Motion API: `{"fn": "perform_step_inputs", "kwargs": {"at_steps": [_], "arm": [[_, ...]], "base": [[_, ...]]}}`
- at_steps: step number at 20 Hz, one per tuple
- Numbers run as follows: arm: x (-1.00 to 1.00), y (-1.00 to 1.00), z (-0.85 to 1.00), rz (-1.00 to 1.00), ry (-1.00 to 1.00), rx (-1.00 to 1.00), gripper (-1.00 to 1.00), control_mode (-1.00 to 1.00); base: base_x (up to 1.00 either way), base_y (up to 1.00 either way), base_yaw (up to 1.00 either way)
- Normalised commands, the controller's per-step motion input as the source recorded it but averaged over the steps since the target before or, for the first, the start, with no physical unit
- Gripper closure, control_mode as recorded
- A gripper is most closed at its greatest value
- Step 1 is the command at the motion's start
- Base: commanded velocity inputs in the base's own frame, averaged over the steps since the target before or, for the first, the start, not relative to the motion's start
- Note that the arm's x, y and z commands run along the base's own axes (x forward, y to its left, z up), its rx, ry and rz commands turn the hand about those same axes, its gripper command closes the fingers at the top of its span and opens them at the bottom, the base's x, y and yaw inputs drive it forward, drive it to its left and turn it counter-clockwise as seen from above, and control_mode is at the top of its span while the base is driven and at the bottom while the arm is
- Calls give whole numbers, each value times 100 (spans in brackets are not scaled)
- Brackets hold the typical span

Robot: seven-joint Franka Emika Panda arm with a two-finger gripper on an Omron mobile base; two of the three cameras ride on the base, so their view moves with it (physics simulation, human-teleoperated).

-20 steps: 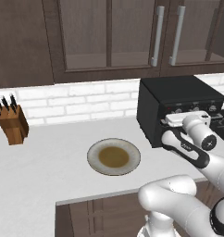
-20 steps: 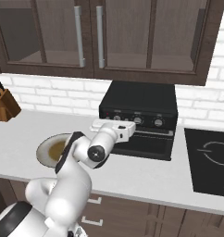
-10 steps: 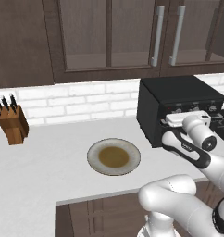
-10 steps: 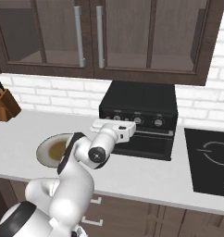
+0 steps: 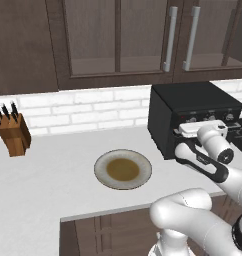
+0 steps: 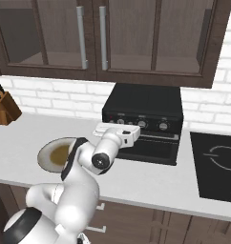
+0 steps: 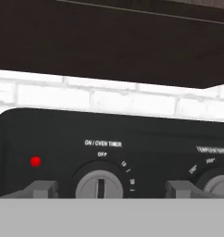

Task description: Pick up the kebab skewer and baguette bread, and place them inside the toaster oven. Close the toaster oven door and start by setting the timer.

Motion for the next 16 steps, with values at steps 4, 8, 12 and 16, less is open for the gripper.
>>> {"fn": "perform_step_inputs", "kwargs": {"at_steps": [4,8,12,16], "arm": [[0,0,0,0,-2,0,100,-100],[0,0,0,0,-3,0,100,-100],[3,0,0,0,-2,0,100,-100],[15,0,0,0,-1,0,100,-100]], "base": [[0,0,0],[0,0,0],[0,0,0],[0,0,0]]}}
